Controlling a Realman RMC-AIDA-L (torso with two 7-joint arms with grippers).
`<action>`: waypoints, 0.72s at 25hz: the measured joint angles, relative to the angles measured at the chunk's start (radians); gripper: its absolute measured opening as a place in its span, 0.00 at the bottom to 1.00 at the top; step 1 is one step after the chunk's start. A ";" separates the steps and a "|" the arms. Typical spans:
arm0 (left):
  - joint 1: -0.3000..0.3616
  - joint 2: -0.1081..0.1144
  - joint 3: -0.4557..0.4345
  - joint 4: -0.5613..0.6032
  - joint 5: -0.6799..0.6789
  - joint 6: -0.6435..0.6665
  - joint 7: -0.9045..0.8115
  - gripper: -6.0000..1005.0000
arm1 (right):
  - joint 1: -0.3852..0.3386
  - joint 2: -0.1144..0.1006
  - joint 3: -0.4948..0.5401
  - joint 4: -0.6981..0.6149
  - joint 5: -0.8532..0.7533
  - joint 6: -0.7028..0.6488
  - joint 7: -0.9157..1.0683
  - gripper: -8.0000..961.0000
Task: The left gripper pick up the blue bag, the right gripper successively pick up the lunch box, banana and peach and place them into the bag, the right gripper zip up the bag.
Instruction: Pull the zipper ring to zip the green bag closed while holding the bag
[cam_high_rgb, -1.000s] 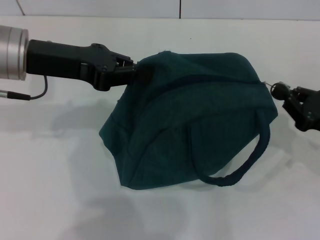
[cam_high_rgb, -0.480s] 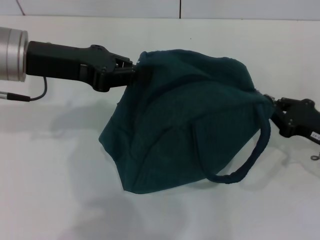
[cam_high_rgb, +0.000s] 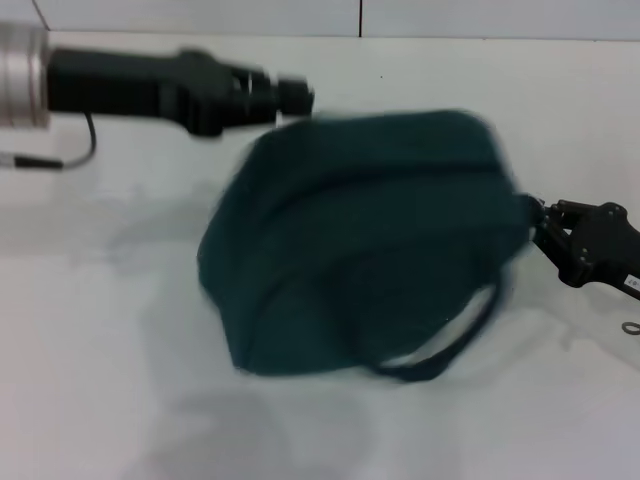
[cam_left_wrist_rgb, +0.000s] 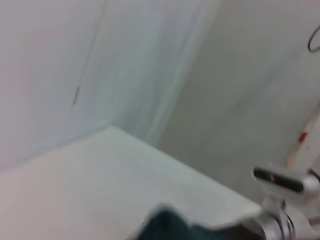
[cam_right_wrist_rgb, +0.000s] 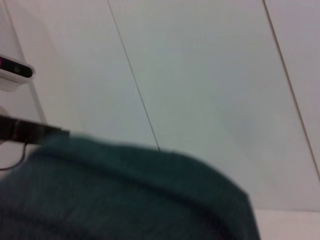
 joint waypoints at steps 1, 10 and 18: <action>0.000 0.000 -0.012 0.020 -0.016 -0.006 -0.004 0.12 | -0.002 0.000 0.000 0.000 0.002 -0.008 0.000 0.08; -0.117 0.004 0.100 0.145 0.070 -0.048 -0.139 0.30 | -0.010 0.000 -0.008 0.010 0.003 -0.021 0.000 0.09; -0.289 -0.048 0.278 0.060 0.328 -0.137 -0.200 0.47 | -0.017 0.001 -0.008 0.013 0.004 -0.032 -0.003 0.10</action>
